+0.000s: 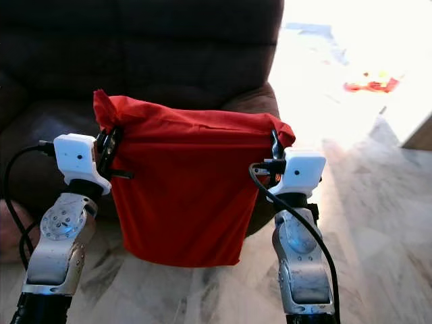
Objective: Move the pillow to the sofa from floor
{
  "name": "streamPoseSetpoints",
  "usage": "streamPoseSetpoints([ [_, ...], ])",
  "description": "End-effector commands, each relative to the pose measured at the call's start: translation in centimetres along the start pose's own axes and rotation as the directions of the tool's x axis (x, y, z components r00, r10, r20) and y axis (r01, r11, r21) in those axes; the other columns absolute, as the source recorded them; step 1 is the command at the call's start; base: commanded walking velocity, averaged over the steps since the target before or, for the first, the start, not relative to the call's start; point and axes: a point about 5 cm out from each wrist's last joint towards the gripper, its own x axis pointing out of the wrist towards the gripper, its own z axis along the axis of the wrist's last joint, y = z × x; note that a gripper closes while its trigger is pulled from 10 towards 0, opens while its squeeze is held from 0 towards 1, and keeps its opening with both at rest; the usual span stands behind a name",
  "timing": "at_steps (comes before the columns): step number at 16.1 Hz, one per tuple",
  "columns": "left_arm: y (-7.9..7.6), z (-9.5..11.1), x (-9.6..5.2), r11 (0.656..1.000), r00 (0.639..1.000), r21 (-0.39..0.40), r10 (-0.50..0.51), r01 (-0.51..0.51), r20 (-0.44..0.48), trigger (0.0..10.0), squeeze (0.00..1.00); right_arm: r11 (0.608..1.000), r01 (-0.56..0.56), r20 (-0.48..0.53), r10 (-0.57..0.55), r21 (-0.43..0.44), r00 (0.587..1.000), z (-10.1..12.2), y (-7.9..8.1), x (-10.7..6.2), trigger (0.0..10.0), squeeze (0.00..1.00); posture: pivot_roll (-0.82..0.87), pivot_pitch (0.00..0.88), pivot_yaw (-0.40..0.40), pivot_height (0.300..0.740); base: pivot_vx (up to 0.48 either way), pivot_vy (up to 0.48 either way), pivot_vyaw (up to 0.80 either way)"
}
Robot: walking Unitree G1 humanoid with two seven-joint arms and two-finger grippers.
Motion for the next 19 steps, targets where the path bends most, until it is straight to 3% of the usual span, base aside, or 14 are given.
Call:
streamPoseSetpoints([
  [1, 0.9, 1.7, 0.1, 0.999, 0.996, 0.005, 0.048, -0.048, 0.073, 10.0, 0.00, 0.999, 0.049, 0.109, -0.048, -0.006, 0.993, 2.4, -1.2, 0.4, 10.0, 0.00, 0.10, 0.043, -0.070, 0.740, 0.289, 0.000, 0.00],
  [10, 0.8, 2.4, 0.7, 1.000, 0.996, 0.020, 0.020, -0.022, 0.084, 10.0, 0.00, 0.997, 0.072, 0.098, -0.072, 0.010, 0.993, 2.5, -1.2, 0.5, 10.0, 0.00, 0.10, 0.045, -0.066, 0.740, 0.314, 0.000, 0.00],
  [15, 0.7, 2.5, 0.9, 1.000, 0.997, 0.020, 0.002, -0.003, 0.080, 10.0, 0.00, 0.998, 0.064, 0.095, -0.065, 0.015, 0.993, 2.4, -0.9, 0.3, 10.0, 0.00, 0.11, 0.044, -0.064, 0.740, 0.323, 0.000, -0.38],
  [19, 0.9, 4.0, 1.7, 1.000, 0.993, 0.026, -0.009, 0.006, 0.121, 10.0, 0.00, 0.998, 0.056, 0.109, -0.058, 0.024, 0.992, 2.9, -0.6, 0.6, 10.0, 0.00, 0.11, 0.039, -0.062, 0.740, 0.323, 0.000, 0.00],
])
